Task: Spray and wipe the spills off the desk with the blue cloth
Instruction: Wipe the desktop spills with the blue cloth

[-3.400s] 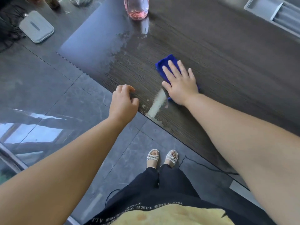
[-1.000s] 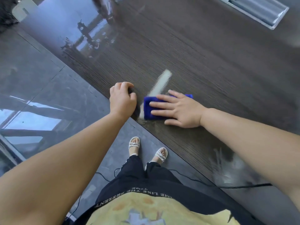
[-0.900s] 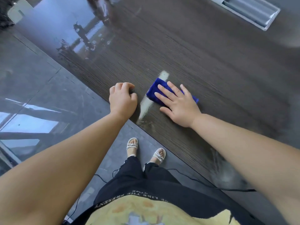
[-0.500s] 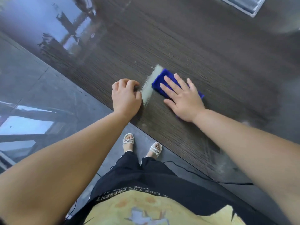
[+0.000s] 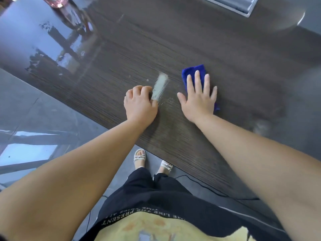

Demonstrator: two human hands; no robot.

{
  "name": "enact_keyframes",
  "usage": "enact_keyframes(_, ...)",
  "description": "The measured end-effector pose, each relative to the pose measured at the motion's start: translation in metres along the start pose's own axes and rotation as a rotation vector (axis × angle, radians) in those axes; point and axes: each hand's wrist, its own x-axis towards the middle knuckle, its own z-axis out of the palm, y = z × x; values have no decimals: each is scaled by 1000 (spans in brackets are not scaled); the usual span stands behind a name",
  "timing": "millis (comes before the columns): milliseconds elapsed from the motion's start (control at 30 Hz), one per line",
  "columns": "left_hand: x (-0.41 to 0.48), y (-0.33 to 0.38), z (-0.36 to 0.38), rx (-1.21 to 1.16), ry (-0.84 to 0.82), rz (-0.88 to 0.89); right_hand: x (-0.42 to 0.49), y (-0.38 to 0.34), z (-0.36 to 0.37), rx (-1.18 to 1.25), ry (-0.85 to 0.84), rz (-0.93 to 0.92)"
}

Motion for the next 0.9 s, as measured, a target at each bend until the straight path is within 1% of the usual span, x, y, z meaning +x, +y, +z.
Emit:
enact_keyframes(33,2,4,0,18,-5,-1,-7,-7,4,-27,-12,-114)
enact_keyframes(67,2,7,1,33,-11,2,-14,-8,5,-56,-46,-274)
enact_keyframes(100,4,10,1,44,-20,12,-13,0,1,-83,-84,-433)
enact_keyframes(133,6,13,2,49,-25,24,-5,11,-3,-99,-100,-547)
enact_keyframes(167,8,16,2,53,-28,40,6,24,-7,-104,-97,-569)
enact_keyframes(200,11,19,0,56,-35,58,16,36,-9,-99,-78,-494)
enact_keyframes(233,15,23,-1,55,-49,72,24,46,-12,-70,-54,-336)
enact_keyframes(300,22,30,-3,53,-80,91,32,51,-13,29,-4,53)
enact_keyframes(333,27,34,-5,56,-92,104,34,44,-12,63,-2,201)
enact_keyframes(367,31,38,-5,56,-101,113,34,32,-12,75,-17,288)
enact_keyframes(400,37,42,-6,58,-113,121,33,19,-11,77,-33,318)
enact_keyframes(433,41,44,-6,61,-122,125,31,8,-10,70,-41,282)
enact_keyframes(500,51,50,-5,86,-137,145,34,-3,-10,43,-47,102)
enact_keyframes(567,59,54,-4,129,-151,159,49,7,-16,23,-61,-79)
enact_keyframes(600,65,55,-4,151,-155,168,61,18,-19,10,-56,-121)
enact_keyframes(633,69,56,-4,168,-164,172,72,31,-23,-1,-45,-119)
enact_keyframes(667,73,58,-4,182,-172,176,82,46,-27,4,-33,-69)
enact_keyframes(733,82,61,-4,200,-190,195,94,75,-33,52,-9,143)
enact_keyframes(800,88,65,-2,196,-202,219,89,86,-32,73,-17,349)
enact_keyframes(867,93,68,1,161,-177,226,78,68,-25,61,-10,434)
enact_keyframes(900,96,69,2,142,-152,221,76,51,-22,64,-4,420)
